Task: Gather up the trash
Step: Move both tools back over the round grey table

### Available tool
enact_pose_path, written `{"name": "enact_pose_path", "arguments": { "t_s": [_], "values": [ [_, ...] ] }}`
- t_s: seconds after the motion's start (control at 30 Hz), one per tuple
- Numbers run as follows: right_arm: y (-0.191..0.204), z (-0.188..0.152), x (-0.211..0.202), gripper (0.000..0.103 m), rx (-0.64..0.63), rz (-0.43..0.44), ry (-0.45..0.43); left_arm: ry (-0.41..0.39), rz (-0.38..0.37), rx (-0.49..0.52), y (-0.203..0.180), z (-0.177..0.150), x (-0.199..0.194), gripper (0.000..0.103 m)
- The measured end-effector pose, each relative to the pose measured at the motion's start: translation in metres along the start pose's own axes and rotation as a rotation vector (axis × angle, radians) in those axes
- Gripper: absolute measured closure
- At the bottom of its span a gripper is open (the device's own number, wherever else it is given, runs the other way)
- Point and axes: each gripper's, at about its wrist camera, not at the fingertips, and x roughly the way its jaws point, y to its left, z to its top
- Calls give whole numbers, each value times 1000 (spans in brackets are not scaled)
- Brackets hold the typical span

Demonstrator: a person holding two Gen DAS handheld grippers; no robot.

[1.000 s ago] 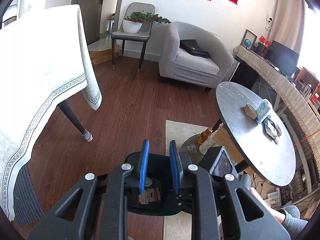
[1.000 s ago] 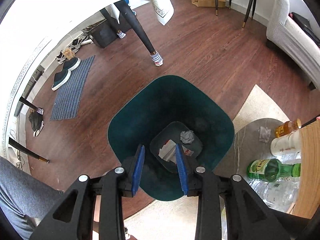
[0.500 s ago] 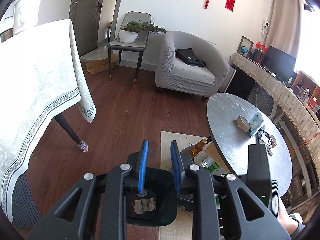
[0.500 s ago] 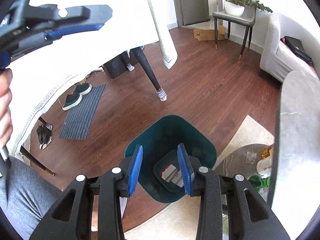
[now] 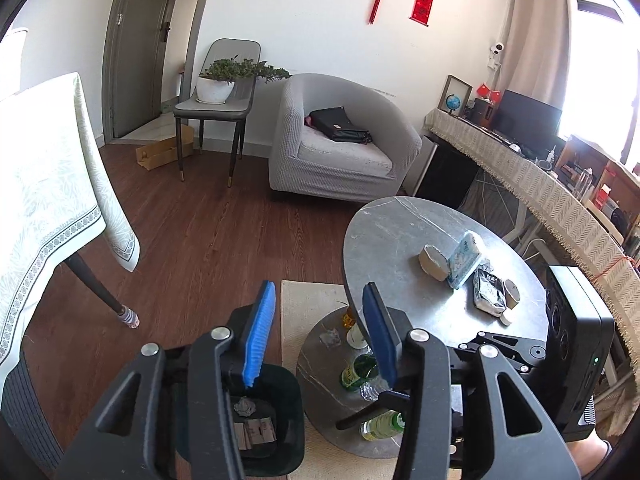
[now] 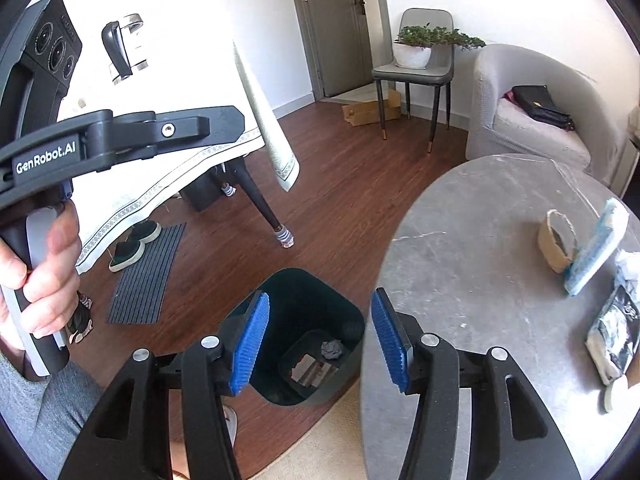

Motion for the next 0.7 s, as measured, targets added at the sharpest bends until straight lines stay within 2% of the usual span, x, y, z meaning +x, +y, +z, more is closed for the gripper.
{"name": "enact_pose_path", "arguments": {
  "t_s": [0.1,0.2,0.33,0.7],
  "values": [
    [-17,-3,-14,49,18,-49,-23,-3,-21,13,-18,3,10,49],
    [-34,-7,-27,42,31,-89,-42,-4,-37,35,-38,6,21,44],
    [-60,-21,-46,40,54,-135,-61,-7,-55,71,-65,6,35,40],
    [-136,-57,-92,37,193,-217,-118,37,-103,143,-133,1,85,37]
  ]
}}
